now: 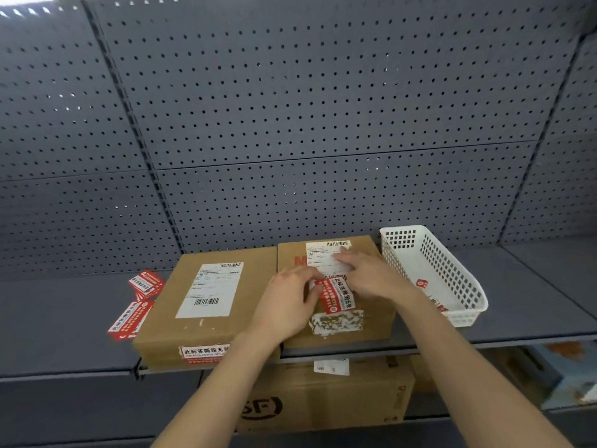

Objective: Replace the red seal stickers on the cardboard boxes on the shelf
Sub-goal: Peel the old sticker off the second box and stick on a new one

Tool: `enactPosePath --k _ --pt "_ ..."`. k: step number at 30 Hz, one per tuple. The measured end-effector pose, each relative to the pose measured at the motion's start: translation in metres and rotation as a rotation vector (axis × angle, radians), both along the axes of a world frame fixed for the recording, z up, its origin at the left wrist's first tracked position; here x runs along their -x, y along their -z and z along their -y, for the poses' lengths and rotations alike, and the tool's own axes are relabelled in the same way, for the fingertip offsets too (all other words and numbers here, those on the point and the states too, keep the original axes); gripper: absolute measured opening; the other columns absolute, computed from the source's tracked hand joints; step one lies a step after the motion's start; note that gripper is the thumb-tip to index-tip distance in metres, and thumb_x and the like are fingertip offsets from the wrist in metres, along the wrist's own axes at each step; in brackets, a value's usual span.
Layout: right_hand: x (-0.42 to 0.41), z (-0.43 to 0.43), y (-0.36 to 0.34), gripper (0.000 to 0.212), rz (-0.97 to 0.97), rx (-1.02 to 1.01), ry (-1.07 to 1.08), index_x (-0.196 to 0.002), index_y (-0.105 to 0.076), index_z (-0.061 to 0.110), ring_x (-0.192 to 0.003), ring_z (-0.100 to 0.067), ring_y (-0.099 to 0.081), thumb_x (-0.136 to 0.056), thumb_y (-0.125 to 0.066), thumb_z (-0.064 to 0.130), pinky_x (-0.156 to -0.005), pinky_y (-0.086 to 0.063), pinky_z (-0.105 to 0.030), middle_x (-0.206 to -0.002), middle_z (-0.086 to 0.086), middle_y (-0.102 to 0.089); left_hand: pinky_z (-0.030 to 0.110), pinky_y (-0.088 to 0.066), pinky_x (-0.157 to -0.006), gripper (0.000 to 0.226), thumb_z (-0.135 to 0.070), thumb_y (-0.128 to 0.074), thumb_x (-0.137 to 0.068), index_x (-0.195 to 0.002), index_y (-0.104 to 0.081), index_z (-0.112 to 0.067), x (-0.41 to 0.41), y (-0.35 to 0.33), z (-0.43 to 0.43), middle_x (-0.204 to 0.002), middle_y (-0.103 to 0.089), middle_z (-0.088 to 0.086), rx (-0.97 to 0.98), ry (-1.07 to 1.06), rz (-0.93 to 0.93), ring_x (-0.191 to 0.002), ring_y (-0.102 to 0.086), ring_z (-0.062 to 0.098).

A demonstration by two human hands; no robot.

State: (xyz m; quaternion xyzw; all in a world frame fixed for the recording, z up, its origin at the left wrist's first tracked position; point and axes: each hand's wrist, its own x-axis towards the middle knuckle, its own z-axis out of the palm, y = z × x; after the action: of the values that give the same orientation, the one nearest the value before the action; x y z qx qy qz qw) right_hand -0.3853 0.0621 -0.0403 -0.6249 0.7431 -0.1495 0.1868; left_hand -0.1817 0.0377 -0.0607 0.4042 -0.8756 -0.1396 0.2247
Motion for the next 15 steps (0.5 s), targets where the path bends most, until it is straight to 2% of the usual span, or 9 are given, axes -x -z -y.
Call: enactPosePath --k 5,10,12,13,15 --pt "0.000 0.000 0.005 0.061 0.007 0.020 0.004 -0.168 -0.031 0.029 -0.165 -0.020 -0.011 -0.111 -0.049 0.020 -0.135 -0.009 -0.047 -0.179 0.008 -0.014 0.041 -0.042 -0.122 0.026 -0.034 -0.061 -0.107 -0.132 -0.068 -0.030 0.004 -0.005 0.001 -0.142 -0.066 -0.011 -0.047 -0.039 -0.006 -0.137 -0.055 0.012" --pt "-0.001 -0.005 0.001 0.065 0.013 0.046 -0.022 -0.167 -0.034 0.023 -0.164 -0.019 -0.013 -0.106 -0.048 0.008 -0.134 -0.007 -0.040 -0.178 0.004 -0.019 0.041 -0.043 -0.119 0.025 -0.031 -0.065 -0.103 -0.128 -0.070 -0.027 0.009 -0.010 0.002 -0.140 -0.067 -0.005 -0.057 -0.069 0.034 -0.139 -0.053 0.018" --pt "0.000 -0.005 0.003 0.065 0.034 0.063 -0.011 -0.166 -0.037 0.025 -0.162 -0.022 -0.021 -0.105 -0.050 0.008 -0.133 -0.017 -0.043 -0.177 0.003 -0.023 0.037 -0.044 -0.115 0.025 -0.032 -0.065 -0.103 -0.128 -0.070 -0.028 0.010 -0.012 0.003 -0.140 -0.066 -0.006 -0.059 -0.067 0.065 -0.137 -0.054 0.017" --pt "0.001 -0.005 0.006 0.062 0.061 0.075 0.004 -0.164 -0.041 0.028 -0.158 -0.024 -0.031 -0.105 -0.051 0.009 -0.130 -0.028 -0.045 -0.175 0.001 -0.028 0.035 -0.045 -0.113 0.025 -0.033 -0.065 -0.104 -0.128 -0.070 -0.028 0.010 -0.014 0.004 -0.140 -0.066 -0.007 -0.063 -0.071 0.073 -0.136 -0.055 0.017" --pt "0.006 -0.005 0.011 0.050 0.114 0.129 0.022 -0.155 -0.052 0.032 -0.140 -0.025 -0.052 -0.108 -0.053 0.014 -0.108 -0.052 -0.038 -0.169 0.001 -0.039 0.035 -0.044 -0.114 0.025 -0.035 -0.067 -0.103 -0.128 -0.069 -0.030 0.010 -0.016 0.005 -0.143 -0.065 -0.007 -0.078 -0.083 0.084 -0.138 -0.054 0.018"
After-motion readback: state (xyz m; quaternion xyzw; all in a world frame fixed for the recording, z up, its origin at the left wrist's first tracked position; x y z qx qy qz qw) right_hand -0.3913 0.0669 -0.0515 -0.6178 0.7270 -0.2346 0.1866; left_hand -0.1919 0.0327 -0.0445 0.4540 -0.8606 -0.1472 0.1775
